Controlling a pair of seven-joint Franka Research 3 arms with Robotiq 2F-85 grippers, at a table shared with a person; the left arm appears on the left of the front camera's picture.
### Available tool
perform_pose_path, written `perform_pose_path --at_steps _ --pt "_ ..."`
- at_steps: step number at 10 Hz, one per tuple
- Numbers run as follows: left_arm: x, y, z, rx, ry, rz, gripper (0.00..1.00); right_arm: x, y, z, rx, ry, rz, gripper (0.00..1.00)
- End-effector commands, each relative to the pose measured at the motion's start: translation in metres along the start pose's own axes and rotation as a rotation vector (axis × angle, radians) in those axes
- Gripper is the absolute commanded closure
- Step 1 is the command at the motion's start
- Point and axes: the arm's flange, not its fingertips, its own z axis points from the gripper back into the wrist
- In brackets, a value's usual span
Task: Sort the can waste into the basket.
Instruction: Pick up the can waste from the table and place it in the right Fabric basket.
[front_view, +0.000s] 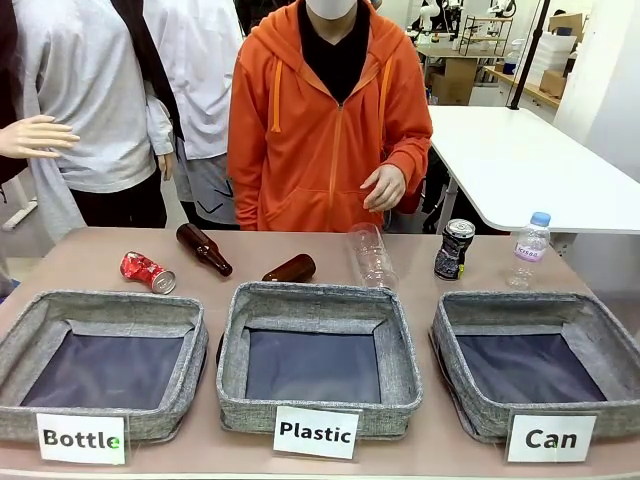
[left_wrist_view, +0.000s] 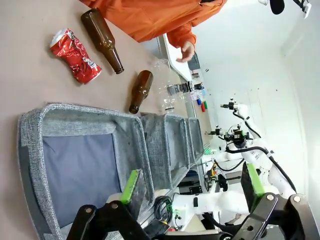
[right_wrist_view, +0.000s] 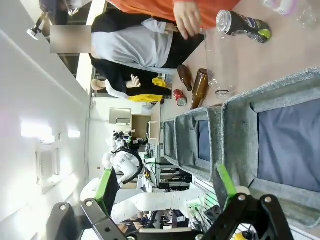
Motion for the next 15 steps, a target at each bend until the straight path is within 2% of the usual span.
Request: perform_pose_path --at_steps 1,2,3,4,6,7,8,9,11,12,13,14,15 --pt "-0.001 0.0 0.0 -0.005 0.014 -0.028 0.0 0.0 0.001 0.002 0.004 0.006 0.033 0.0" --pt "0.0 0.0 0.0 0.0 0.0 0.0 0.0 0.0 0.001 0.002 0.004 0.006 0.033 0.0" --pt "-0.001 -0.019 -0.014 0.16 0.041 -0.086 0.0 0.0 0.001 0.002 0.004 0.006 0.033 0.0" --pt "0.009 -0.034 -0.029 0.315 0.086 -0.105 0.0 0.0 0.001 0.002 0.004 0.006 0.033 0.0" --pt "0.029 -0.061 -0.082 0.659 0.255 -0.212 0.0 0.0 0.001 0.002 0.004 0.006 0.033 0.0" --pt "0.035 -0.067 -0.104 0.81 0.26 -0.264 0.0 0.0 0.001 0.002 0.004 0.006 0.033 0.0" --pt "0.036 -0.07 -0.128 0.892 0.36 -0.329 0.0 0.0 0.001 0.002 0.004 0.006 0.033 0.0" --pt "0.035 -0.071 -0.15 0.96 0.396 -0.371 0.0 0.0 0.001 0.002 0.004 0.006 0.033 0.0" --pt "0.034 -0.072 -0.199 1.133 0.355 -0.534 0.0 0.0 0.001 0.002 0.004 0.006 0.033 0.0" --pt "0.041 -0.078 -0.219 1.102 0.247 -0.593 0.0 0.0 0.001 0.002 0.004 0.006 0.033 0.0" --pt "0.047 -0.09 -0.221 1.031 0.174 -0.471 0.0 0.0 0.001 0.002 0.004 0.006 0.033 0.0" --pt "0.029 -0.078 -0.21 1.079 0.345 -0.557 0.0 0.0 0.001 0.002 0.004 0.006 0.033 0.0" --pt "0.029 -0.078 -0.21 1.079 0.345 -0.557 0.0 0.0 0.001 0.002 0.004 0.006 0.033 0.0"
